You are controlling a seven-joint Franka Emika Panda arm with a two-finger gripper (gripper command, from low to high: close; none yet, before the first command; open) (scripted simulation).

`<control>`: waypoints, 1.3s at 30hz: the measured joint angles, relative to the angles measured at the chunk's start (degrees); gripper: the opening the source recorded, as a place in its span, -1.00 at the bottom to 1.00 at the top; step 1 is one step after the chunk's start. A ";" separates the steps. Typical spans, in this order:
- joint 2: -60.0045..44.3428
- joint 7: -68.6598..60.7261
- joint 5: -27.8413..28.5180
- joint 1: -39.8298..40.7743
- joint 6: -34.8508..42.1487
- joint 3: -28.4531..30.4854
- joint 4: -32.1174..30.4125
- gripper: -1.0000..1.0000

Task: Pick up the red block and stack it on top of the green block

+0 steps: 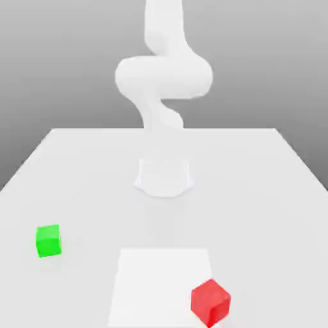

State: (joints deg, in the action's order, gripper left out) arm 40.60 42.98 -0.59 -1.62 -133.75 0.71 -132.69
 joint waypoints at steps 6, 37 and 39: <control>-12.83 -7.01 -1.45 -3.78 -4.85 1.47 -2.22 0.00; -62.30 -24.94 -0.54 -9.67 -28.24 0.29 -7.65 -1.00; -59.24 -24.80 -0.33 -9.76 -25.67 0.41 -8.13 -1.00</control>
State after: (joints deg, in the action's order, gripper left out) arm -18.64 18.18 -0.92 -11.38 -159.41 1.11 -140.81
